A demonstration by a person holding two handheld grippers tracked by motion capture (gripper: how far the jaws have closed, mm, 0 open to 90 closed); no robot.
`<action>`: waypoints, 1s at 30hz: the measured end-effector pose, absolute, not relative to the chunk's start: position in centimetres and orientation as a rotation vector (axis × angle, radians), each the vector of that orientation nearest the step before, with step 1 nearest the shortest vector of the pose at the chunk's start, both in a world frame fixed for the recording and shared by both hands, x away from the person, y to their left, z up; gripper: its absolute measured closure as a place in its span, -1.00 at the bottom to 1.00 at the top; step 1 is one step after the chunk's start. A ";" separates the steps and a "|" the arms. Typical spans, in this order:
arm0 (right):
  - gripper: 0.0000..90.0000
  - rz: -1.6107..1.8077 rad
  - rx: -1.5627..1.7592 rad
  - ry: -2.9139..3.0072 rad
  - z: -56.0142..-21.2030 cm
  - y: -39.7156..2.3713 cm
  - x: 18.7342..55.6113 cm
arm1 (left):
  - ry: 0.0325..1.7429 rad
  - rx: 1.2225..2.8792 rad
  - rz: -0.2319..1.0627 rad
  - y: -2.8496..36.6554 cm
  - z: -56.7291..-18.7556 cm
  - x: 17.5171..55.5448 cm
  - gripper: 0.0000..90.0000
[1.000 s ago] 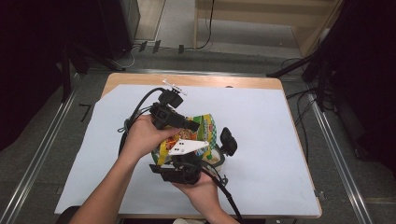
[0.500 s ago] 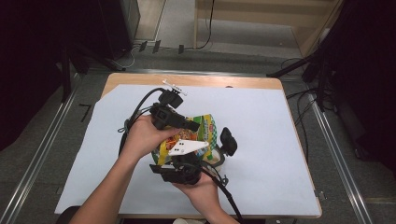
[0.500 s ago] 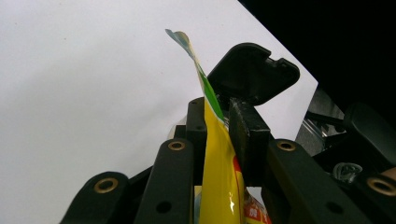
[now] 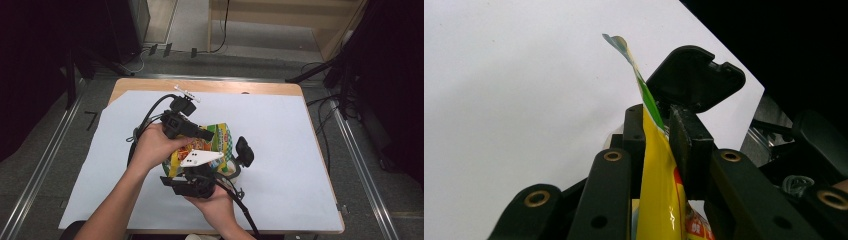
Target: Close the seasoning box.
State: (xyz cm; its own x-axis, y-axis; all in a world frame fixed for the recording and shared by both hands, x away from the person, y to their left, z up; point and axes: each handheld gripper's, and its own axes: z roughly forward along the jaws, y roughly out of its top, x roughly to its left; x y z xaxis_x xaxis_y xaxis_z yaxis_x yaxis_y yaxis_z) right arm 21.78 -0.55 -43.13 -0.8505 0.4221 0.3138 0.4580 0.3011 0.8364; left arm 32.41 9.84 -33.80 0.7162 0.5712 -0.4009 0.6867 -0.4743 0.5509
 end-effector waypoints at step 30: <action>0.47 -1.636 -0.851 -2.506 -43.0 -0.6 21.6 | 0.951 2.209 -0.212 9.7 -33.8 32.4 0.76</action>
State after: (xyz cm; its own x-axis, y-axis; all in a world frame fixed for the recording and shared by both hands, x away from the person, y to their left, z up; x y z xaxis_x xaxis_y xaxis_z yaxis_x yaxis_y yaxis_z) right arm 21.65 -0.56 -43.03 -0.8499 0.4247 0.3119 0.4564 0.2976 0.8385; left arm 32.42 9.73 -33.84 0.7155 0.5714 -0.4021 0.6880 -0.4762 0.5476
